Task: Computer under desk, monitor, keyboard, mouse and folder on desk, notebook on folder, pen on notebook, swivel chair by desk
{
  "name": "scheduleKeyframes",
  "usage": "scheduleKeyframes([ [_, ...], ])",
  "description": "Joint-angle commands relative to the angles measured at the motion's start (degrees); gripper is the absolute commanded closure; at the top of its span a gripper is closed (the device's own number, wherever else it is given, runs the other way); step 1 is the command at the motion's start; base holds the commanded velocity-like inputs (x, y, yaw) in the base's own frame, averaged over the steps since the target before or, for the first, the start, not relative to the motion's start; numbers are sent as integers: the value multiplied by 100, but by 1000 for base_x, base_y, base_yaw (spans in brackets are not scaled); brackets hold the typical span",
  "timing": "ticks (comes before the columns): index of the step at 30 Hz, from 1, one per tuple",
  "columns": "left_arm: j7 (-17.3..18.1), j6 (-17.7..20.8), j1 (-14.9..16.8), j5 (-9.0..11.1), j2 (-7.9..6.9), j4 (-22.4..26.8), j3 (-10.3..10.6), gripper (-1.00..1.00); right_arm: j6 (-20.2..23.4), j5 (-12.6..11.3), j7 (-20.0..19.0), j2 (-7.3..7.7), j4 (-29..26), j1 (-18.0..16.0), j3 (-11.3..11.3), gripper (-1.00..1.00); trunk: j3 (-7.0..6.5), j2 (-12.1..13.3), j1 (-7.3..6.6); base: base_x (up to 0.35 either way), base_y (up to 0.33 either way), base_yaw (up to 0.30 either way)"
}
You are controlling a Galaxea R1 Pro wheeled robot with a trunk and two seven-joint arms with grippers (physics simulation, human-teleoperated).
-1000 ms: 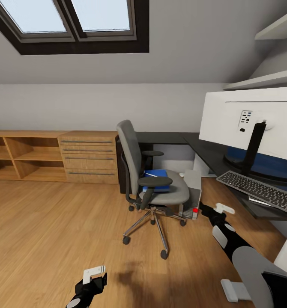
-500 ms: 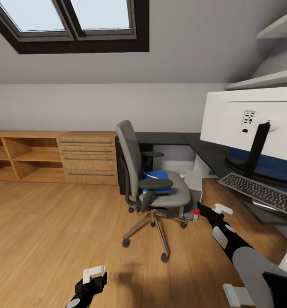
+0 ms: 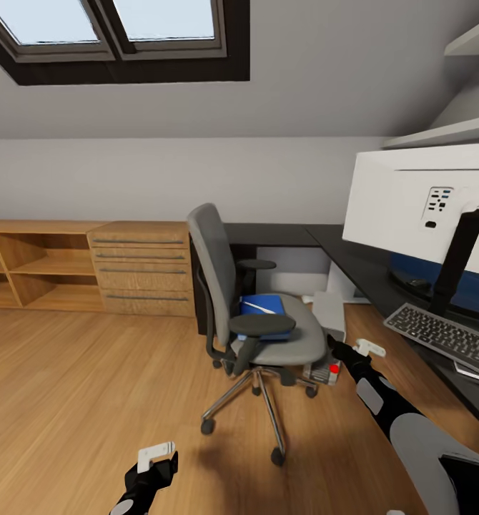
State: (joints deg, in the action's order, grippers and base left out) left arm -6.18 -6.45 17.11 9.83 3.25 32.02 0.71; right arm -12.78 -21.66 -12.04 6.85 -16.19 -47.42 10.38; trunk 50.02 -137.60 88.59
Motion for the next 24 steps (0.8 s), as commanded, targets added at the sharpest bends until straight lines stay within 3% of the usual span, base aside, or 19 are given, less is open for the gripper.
scheduleKeyframes([
  [1, -15, -20, 3, 45, 0, -3, 8, -100, -8, -61, -80, 7, 12, -5, 16, -100, 6, -2, 1, 224, 0, 0],
  [11, -15, -34, 3, 38, 0, -95, 16, -100, 11, -74, -180, 43, 16, -2, 19, -100, 6, -2, 1, 250, -68, 0],
  [24, -15, -40, 3, 36, 1, -117, 17, -100, 3, -75, -183, 45, 19, 4, 21, -100, 6, -2, 1, 98, -68, 0],
])
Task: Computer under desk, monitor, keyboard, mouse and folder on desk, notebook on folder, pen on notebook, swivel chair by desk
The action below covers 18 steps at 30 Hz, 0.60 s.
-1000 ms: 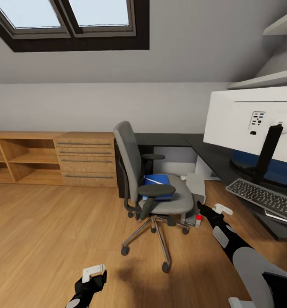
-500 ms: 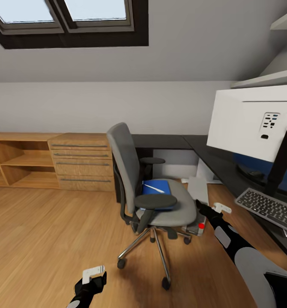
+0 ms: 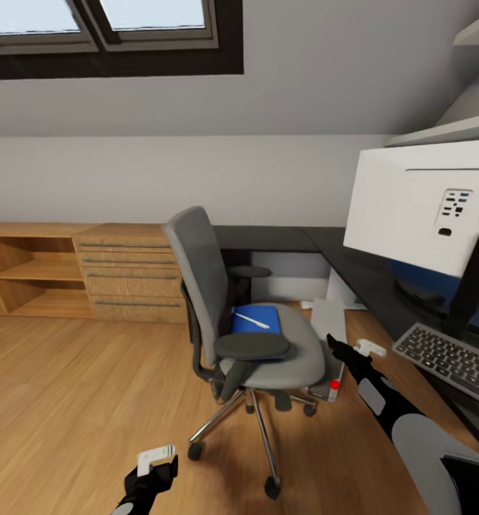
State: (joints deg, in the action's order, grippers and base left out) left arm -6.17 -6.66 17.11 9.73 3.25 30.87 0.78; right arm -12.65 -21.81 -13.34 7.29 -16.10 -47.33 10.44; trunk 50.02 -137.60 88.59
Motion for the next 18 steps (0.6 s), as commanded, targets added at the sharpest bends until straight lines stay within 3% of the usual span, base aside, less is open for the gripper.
scheduleKeyframes([
  [1, -16, -19, 3, 46, 0, -2, 9, -100, -6, -65, -49, 0, 10, -4, 18, -100, 6, -2, 0, 174, -136, 0],
  [4, -19, -18, 3, 41, 5, -2, 11, -100, 16, -127, -42, 0, 10, -4, 24, -100, 6, -2, 0, 117, -91, 0],
  [12, -48, -12, 3, 48, 11, 5, 2, -100, 623, -713, -66, 0, 1, -4, 21, -100, 6, -2, 0, 26, -20, 0],
  [18, -51, -11, 3, 54, 9, 7, -6, -100, 758, -819, -71, 0, 0, -4, 20, -100, 6, -2, 0, 3, -2, 0],
])
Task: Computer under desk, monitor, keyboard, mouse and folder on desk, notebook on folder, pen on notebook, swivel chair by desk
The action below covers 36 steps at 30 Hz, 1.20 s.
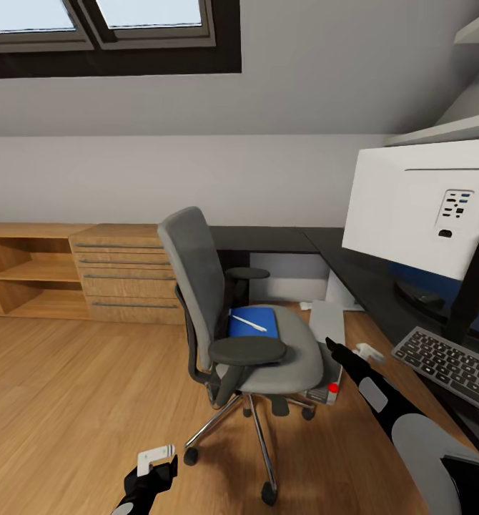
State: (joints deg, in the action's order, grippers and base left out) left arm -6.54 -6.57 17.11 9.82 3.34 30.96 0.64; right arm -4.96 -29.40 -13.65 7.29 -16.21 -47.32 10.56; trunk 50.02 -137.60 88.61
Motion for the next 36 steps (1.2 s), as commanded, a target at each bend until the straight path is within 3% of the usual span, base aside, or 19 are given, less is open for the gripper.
scheduleKeyframes([
  [1, -17, -20, 3, 46, 0, -2, 7, -100, -3, -68, -40, 1, 7, -5, 6, -100, 6, -2, -1, 0, 0, 0],
  [36, 0, -23, 3, 47, -8, -2, 0, -100, -5, -82, -32, -52, -36, -5, -22, -100, 5, -2, -1, 0, 0, -3],
])
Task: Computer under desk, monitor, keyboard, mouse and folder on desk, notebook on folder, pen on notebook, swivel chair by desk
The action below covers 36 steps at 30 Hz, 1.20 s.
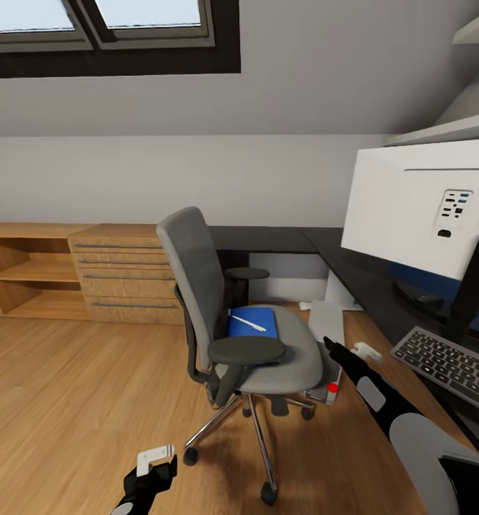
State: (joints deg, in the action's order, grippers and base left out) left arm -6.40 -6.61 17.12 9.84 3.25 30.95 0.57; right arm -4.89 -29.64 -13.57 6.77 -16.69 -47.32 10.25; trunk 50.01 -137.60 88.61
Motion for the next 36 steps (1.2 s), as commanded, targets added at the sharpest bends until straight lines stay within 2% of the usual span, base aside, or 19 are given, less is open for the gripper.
scheduleKeyframes([
  [1, -13, -19, 2, 44, 0, -1, 7, -100, -10, -59, -41, 0, 11, -5, 10, -100, 4, -2, -1, 0, 0, -117],
  [10, -8, -19, 2, 44, 0, -1, 8, -100, -4, -59, -40, 0, 8, -5, 12, -100, -17, -2, -1, 0, 0, -164],
  [18, -2, -23, 2, 44, 0, -1, 12, -100, -3, -59, -40, 0, 8, -5, 12, -100, -23, -2, -1, 0, 25, -45],
  [36, -1, -24, 2, 45, 0, -1, 13, -100, -3, -59, -40, 0, 8, -5, 12, -100, -24, -2, -1, 0, 183, -3],
])
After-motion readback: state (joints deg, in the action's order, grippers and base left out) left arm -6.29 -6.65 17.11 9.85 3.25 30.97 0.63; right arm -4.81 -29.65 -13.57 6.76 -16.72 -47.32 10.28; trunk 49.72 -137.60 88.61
